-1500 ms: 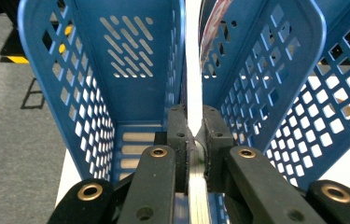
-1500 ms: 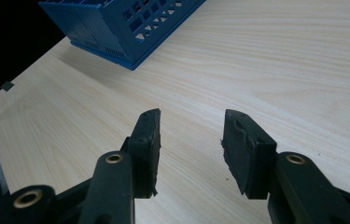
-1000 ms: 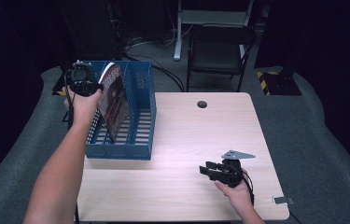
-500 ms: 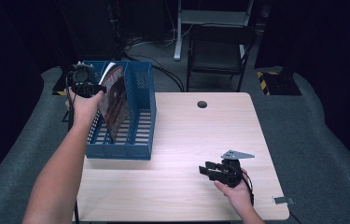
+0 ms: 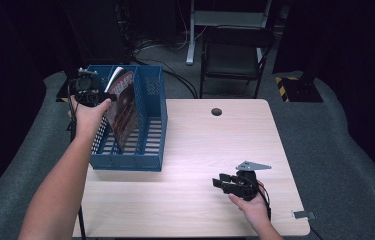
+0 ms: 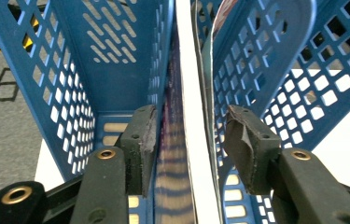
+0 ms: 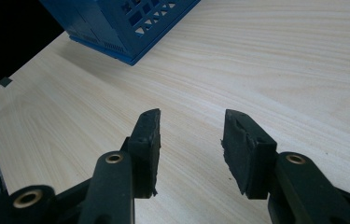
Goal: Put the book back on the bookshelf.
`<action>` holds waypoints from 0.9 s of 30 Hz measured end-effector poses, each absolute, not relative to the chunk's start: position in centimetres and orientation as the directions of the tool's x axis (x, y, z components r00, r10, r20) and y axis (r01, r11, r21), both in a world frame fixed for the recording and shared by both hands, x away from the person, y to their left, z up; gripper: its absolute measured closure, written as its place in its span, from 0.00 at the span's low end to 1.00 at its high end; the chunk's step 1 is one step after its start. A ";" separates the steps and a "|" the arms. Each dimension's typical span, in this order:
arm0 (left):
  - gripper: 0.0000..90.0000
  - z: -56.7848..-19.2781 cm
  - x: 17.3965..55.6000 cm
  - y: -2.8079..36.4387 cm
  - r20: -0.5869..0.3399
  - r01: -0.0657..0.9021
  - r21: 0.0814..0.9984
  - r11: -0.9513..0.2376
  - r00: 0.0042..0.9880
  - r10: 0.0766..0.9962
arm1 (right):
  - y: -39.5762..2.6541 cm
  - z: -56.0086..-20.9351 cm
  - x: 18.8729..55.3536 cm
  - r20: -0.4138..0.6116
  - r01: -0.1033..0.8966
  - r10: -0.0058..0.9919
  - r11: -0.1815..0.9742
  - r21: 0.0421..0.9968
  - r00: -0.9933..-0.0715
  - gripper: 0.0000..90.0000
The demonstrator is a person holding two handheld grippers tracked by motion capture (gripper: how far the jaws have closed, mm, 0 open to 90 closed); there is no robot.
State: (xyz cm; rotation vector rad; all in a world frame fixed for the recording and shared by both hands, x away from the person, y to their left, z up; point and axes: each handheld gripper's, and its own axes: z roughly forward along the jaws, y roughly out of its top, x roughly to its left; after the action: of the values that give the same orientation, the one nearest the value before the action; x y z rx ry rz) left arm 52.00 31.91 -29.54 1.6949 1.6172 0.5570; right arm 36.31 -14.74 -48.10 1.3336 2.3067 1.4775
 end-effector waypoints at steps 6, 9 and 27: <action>0.56 -29.3 51.6 32.2 -0.171 0.666 0.745 0.038 0.136 0.976 | -14.7 -48.1 36.4 0.357 0.621 0.705 0.151 0.769 -0.613 0.62; 0.53 -29.3 51.6 32.1 -0.191 0.673 0.738 0.052 0.135 0.972 | -14.7 -48.1 36.4 0.358 0.618 0.704 0.145 0.773 -0.613 0.62; 0.41 -28.6 49.9 32.5 -0.198 0.668 0.744 0.015 0.198 0.960 | -15.2 -48.4 36.2 0.372 0.635 0.714 0.131 0.761 -0.593 0.61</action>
State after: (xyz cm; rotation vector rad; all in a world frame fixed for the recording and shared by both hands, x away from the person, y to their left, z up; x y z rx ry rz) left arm 49.94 32.50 -28.64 1.7240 1.5409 0.4913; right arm 36.16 -15.15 -48.44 1.3757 2.2997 1.4775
